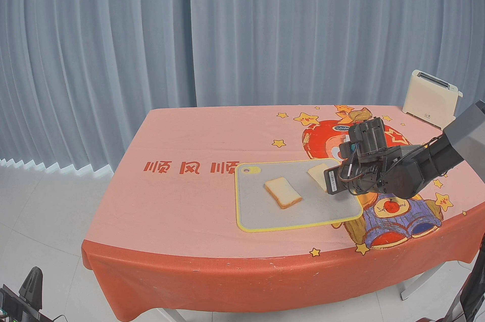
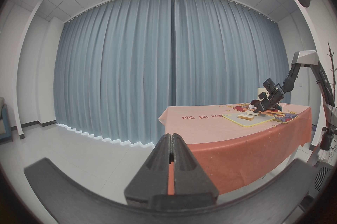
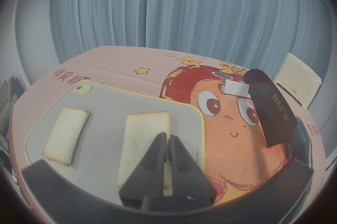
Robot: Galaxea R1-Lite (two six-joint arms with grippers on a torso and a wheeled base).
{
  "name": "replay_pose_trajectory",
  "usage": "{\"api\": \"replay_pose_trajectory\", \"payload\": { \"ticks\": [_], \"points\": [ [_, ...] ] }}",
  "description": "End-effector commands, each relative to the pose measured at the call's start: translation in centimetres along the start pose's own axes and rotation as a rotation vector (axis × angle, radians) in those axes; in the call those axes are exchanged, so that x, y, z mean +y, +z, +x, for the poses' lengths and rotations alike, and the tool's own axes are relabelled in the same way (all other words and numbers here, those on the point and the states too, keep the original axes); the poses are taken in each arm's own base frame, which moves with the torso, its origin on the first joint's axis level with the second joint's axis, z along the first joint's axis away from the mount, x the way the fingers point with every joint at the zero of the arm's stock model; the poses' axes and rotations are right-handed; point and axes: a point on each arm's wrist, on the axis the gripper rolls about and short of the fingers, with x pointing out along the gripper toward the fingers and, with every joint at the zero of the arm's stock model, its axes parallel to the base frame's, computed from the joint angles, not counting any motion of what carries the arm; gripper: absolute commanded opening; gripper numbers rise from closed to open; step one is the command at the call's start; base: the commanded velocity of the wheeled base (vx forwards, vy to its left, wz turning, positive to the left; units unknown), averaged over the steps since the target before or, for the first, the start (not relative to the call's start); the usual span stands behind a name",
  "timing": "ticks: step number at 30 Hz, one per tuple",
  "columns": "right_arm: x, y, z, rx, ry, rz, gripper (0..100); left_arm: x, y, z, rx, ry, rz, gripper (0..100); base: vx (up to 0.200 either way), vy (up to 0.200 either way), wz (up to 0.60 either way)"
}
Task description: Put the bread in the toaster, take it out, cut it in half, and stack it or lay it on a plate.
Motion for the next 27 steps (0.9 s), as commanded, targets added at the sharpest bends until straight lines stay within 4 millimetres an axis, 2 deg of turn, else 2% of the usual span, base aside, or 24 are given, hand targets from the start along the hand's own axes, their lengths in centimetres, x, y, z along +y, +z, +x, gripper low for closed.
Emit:
{"api": "replay_pose_trajectory", "payload": {
  "ticks": [1, 8, 14, 20, 27],
  "points": [
    [0.0, 0.2, -0.4, -0.008, 0.002, 0.003, 0, 0.0, -0.5, 0.1, 0.014, 0.0, 0.0, 0, 0.0, 0.0, 0.0],
    [0.2, 1.1, -2.0, -0.053, 0.0, 0.008, 0, 0.0, -0.5, 0.1, 0.014, 0.0, 0.0, 0, 0.0, 0.0, 0.0],
    [-0.2, 2.8, -5.5, -0.141, 0.007, 0.023, 0, 0.0, -0.5, 0.1, 0.014, 0.0, 0.0, 0, 0.0, 0.0, 0.0],
    [-1.1, 3.0, -8.7, -0.195, -0.002, 0.044, 0, 0.0, -0.5, 0.1, 0.014, 0.0, 0.0, 0, 0.0, 0.0, 0.0],
    [-1.5, 2.0, -11.7, -0.232, -0.011, 0.056, 0, 0.0, -0.5, 0.1, 0.014, 0.0, 0.0, 0, 0.0, 0.0, 0.0]
  ]
}}
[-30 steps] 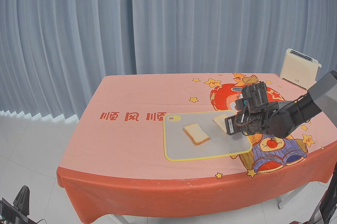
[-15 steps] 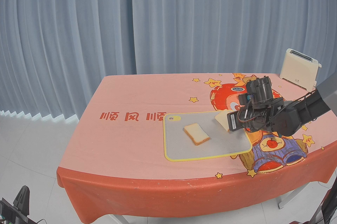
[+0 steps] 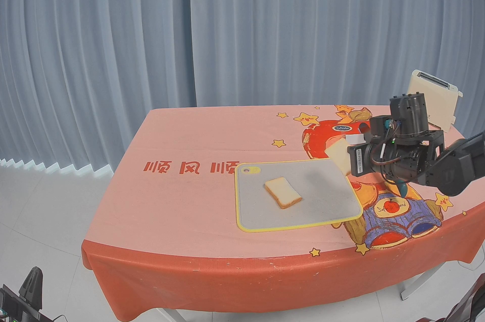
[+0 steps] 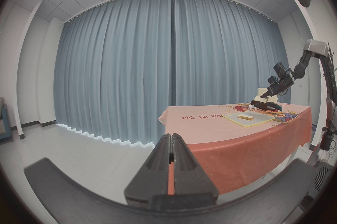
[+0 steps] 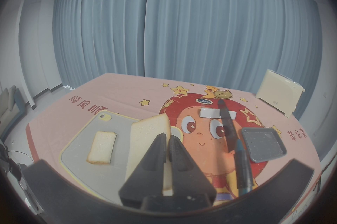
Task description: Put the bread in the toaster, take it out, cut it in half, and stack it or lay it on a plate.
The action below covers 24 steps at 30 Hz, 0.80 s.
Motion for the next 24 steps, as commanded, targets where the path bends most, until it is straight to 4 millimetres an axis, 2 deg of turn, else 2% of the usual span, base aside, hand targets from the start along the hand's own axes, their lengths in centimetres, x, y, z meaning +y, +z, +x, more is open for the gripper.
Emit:
{"api": "replay_pose_trajectory", "payload": {
  "ticks": [1, 3, 17, 24],
  "points": [
    [-0.5, 0.4, -3.1, -0.056, -0.011, 0.017, 0, 0.0, -0.5, 0.1, 0.014, 0.0, 0.0, 0, 0.0, 0.0, 0.0],
    [-0.6, 0.3, -3.8, -0.064, -0.021, 0.042, 0, 0.0, -0.5, 0.1, 0.014, 0.0, 0.0, 0, 0.0, 0.0, 0.0],
    [-0.9, -0.6, -4.8, -0.052, -0.037, 0.078, 0, 0.0, -0.5, 0.1, 0.013, 0.008, -0.002, 0, 0.0, 0.0, 0.0],
    [-1.2, -0.5, -5.6, -0.068, -0.039, 0.083, 0, 0.0, -0.5, 0.1, 0.015, 0.008, 0.0, 0, 0.0, -0.2, 0.0]
  ]
}}
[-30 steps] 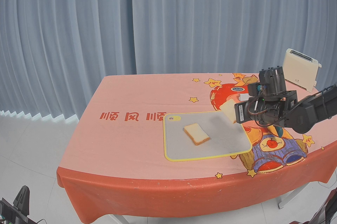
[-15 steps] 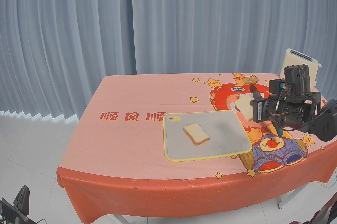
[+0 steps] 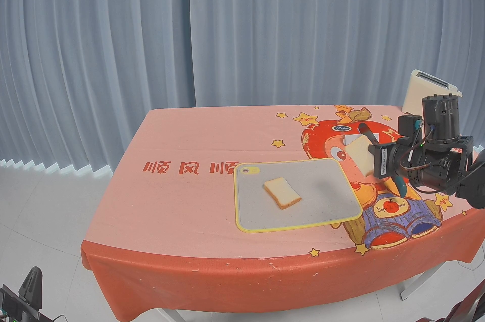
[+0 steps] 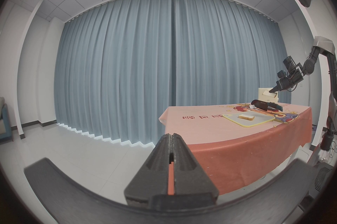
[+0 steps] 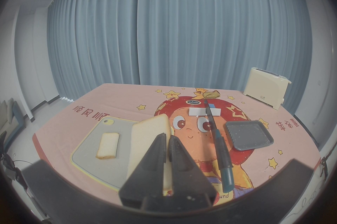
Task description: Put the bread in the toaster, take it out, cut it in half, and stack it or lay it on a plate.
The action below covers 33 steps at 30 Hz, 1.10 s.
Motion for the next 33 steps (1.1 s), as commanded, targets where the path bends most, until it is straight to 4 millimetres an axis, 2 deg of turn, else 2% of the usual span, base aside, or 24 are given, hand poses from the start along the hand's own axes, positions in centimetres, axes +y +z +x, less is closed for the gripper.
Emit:
{"api": "replay_pose_trajectory", "payload": {
  "ticks": [1, 5, 7, 10, 15, 27, 33],
  "points": [
    [-0.2, 0.0, -0.4, -0.006, -0.002, 0.003, 0, 0.0, -0.5, 0.1, 0.014, 0.0, 0.001, 0, 0.0, -0.2, 0.0],
    [-0.4, -0.6, -0.5, 0.01, -0.009, 0.002, 0, 0.0, -0.5, 0.1, 0.014, 0.0, -0.001, 0, 0.0, -0.2, 0.0],
    [-0.6, -1.0, -1.3, 0.011, -0.003, 0.004, 0, 0.0, -0.5, 0.1, 0.011, 0.0, -0.001, 0, 0.0, -0.2, 0.0],
    [-0.4, -1.5, -1.4, 0.011, 0.007, -0.007, 0, 0.0, -0.5, 0.1, 0.014, 0.0, 0.001, 0, 0.0, -0.2, 0.0],
    [-0.6, -0.5, -1.6, -0.088, 0.012, 0.024, 0, 0.0, -0.5, 0.1, 0.013, 0.0, -0.001, 0, 0.0, -0.2, 0.0],
    [-0.6, -0.5, -1.4, -0.094, 0.01, 0.03, 0, 0.0, -0.5, 0.1, 0.011, -0.002, -0.001, 0, 0.0, -0.2, 0.0],
    [-0.8, -0.3, -1.6, -0.103, 0.007, 0.035, 0, 0.0, -0.5, 0.1, 0.013, -0.003, 0.001, 0, 0.0, 0.0, 0.0]
  ]
}}
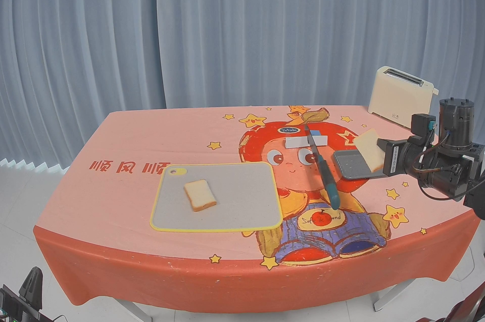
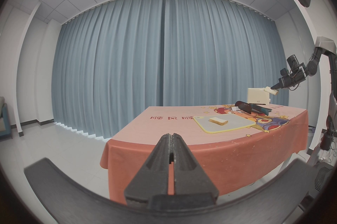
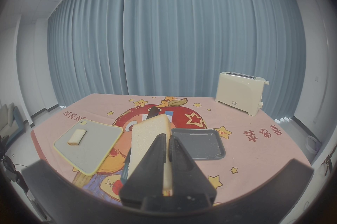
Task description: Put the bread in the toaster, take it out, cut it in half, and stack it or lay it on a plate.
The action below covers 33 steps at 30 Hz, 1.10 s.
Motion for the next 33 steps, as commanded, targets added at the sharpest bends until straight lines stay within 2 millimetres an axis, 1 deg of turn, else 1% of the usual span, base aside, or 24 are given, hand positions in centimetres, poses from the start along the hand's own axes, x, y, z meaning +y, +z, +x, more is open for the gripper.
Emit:
{"api": "replay_pose_trajectory", "payload": {
  "ticks": [1, 11, 18, 24, 26, 32, 33],
  "points": [
    [-0.2, 0.2, -0.1, -0.008, -0.005, 0.005, 0, 0.0, -0.5, 0.1, 0.013, 0.0, 0.0, 0, 0.0, 0.0, 0.0],
    [-1.3, 0.7, 0.3, -0.02, -0.039, 0.023, 0, 0.0, -0.5, 0.1, 0.013, 0.0, 0.0, 0, 0.0, 0.0, 0.0],
    [-2.5, 1.3, 0.6, -0.034, -0.042, 0.043, 0, 0.0, -0.5, 0.1, 0.013, 0.0, 0.0, 0, 0.0, 0.0, 0.0],
    [-3.3, 1.4, 0.8, -0.032, -0.042, 0.055, 0, 0.0, -0.5, 0.1, 0.013, 0.0, 0.0, 0, 0.0, 0.0, 0.0],
    [-3.9, 1.5, 1.4, -0.028, -0.041, 0.063, 0, 0.0, -0.5, 0.1, 0.013, 0.0, 0.0, 0, 0.0, 0.0, 0.0],
    [-5.8, 0.9, 3.8, -0.005, -0.093, 0.087, 0, 0.0, -0.5, 0.1, 0.013, 0.0, 0.0, 0, 0.0, 0.0, 0.0],
    [-5.8, 0.9, 3.8, -0.005, -0.093, 0.087, 0, 0.0, -0.5, 0.1, 0.013, 0.0, 0.0, 0, 0.0, 0.0, 0.0]
  ]
}}
